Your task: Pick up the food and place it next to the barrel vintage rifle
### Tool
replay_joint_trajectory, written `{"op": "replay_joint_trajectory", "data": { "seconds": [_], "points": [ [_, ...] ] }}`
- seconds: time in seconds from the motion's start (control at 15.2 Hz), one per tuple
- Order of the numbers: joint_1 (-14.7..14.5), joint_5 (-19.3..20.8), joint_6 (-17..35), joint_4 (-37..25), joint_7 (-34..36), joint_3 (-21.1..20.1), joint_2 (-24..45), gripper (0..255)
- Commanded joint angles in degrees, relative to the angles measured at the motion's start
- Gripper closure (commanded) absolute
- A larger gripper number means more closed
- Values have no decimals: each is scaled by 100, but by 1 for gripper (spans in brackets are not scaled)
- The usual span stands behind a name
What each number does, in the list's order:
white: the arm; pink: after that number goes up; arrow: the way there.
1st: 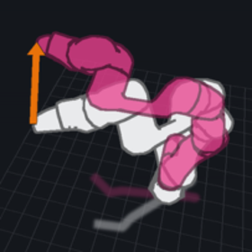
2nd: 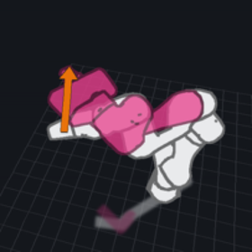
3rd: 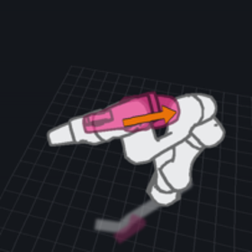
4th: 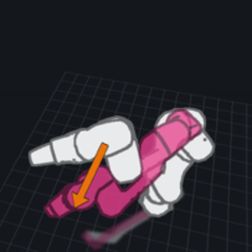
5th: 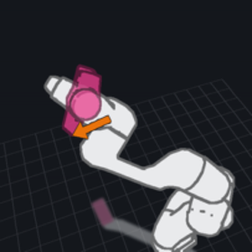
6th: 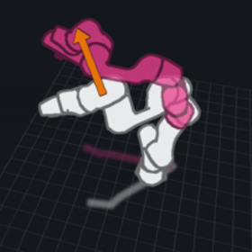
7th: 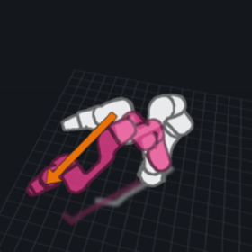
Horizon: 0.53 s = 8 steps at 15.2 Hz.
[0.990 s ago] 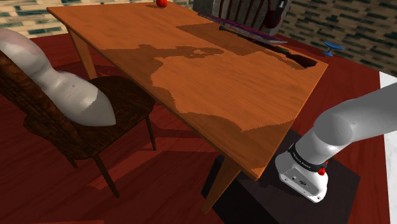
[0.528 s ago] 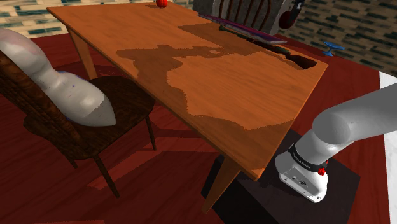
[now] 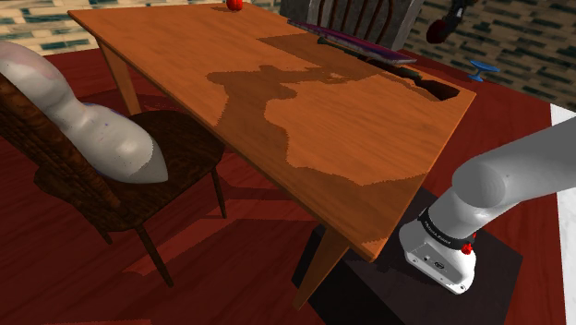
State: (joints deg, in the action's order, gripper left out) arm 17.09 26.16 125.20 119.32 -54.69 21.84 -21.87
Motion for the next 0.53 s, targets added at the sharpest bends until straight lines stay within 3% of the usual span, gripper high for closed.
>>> {"op": "replay_joint_trajectory", "data": {
  "seconds": [0.0,0.46],
  "points": [
    [18,-106,93,-168,-310,241,154,255],
    [41,-777,419,-829,-1568,1213,836,255]
  ]
}}
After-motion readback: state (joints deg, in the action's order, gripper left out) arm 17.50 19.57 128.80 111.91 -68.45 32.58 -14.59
